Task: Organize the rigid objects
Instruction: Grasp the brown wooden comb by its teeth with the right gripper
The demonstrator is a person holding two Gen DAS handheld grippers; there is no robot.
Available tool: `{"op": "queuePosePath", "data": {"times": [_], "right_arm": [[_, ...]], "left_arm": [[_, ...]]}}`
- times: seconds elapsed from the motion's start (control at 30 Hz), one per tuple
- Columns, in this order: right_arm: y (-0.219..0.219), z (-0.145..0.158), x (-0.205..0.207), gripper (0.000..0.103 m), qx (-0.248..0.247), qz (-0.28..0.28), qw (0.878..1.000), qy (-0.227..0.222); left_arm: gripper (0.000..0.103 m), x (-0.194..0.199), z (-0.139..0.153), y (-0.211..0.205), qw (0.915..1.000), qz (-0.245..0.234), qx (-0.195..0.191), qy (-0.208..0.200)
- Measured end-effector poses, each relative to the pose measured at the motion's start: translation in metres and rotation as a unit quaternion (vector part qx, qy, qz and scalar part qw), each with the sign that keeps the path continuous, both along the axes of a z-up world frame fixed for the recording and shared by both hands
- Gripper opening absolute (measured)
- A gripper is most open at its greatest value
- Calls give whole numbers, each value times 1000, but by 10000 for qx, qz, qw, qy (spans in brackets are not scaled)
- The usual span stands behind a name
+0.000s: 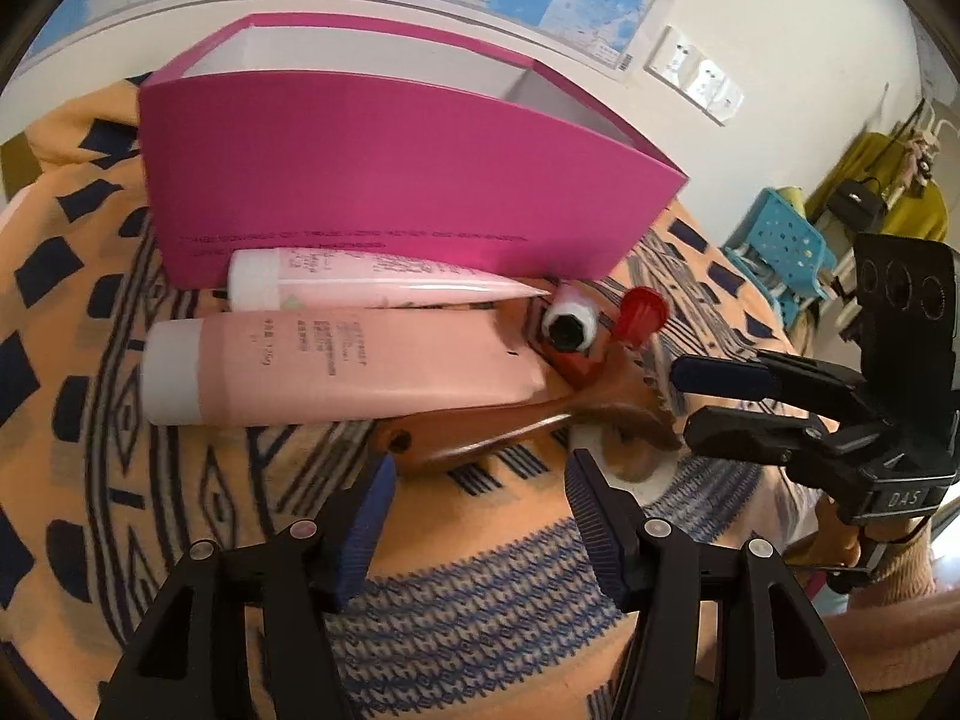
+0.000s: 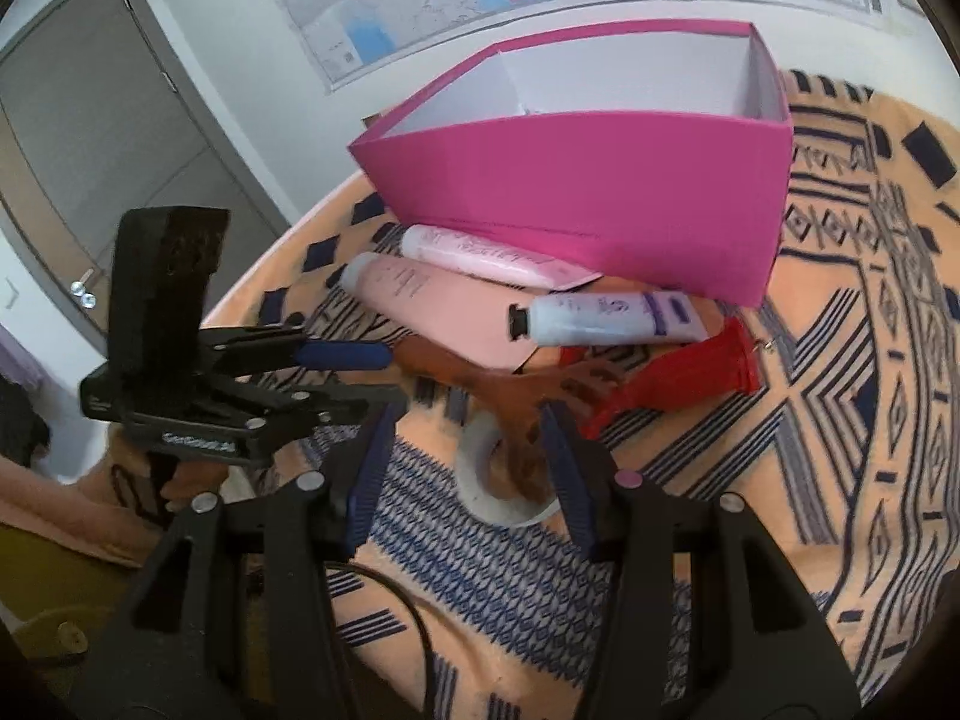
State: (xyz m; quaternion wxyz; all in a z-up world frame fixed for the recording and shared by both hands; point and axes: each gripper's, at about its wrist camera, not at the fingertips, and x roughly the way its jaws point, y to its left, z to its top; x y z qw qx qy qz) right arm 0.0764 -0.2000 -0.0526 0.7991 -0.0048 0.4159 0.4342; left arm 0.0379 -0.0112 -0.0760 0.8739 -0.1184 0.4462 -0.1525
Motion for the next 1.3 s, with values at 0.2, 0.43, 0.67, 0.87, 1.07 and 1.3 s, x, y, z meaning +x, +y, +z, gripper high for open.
{"op": "queuePosePath", "data": {"times": [0.2,0.43,0.67,0.87,1.07,1.3], "right_arm": [[-7,-16,16,53,-55,-443,9982,397],[-13,-25,20,53,240,-557,9959,667],[-12,-25,16,37,147,-767,9959,450],[-18,-22,11,36,176,-888,9952,360],[-25,-14,7,34,267,-960,9946,296],[-26,-3,3,34,387,-929,9946,236]], "left_arm": [[59,3,-5,13,9996,240,-60,103],[63,12,-8,9,9996,89,-203,155],[64,9,-7,10,9994,101,-273,181],[71,6,-6,4,9991,60,-368,182],[71,4,-2,1,9981,15,-585,193],[71,-3,15,1,9980,69,-632,1]]}}
